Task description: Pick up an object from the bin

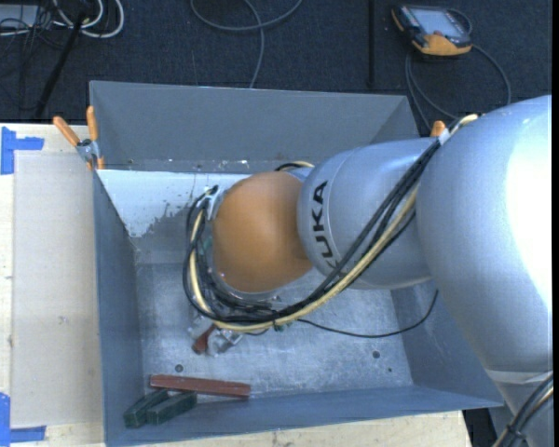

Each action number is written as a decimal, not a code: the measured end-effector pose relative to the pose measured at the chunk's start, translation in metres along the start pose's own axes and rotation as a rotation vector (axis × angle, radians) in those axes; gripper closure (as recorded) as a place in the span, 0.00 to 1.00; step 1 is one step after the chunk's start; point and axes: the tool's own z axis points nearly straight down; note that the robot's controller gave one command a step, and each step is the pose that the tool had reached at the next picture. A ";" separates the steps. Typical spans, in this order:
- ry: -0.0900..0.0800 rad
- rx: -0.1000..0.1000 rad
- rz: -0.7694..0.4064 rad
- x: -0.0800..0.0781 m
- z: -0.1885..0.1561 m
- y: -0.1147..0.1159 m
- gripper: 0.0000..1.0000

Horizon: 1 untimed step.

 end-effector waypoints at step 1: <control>-0.004 -0.002 -0.299 0.059 -0.143 -0.052 1.00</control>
Offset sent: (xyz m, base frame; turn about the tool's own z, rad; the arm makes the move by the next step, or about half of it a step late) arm 0.0000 0.0000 0.0000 0.0000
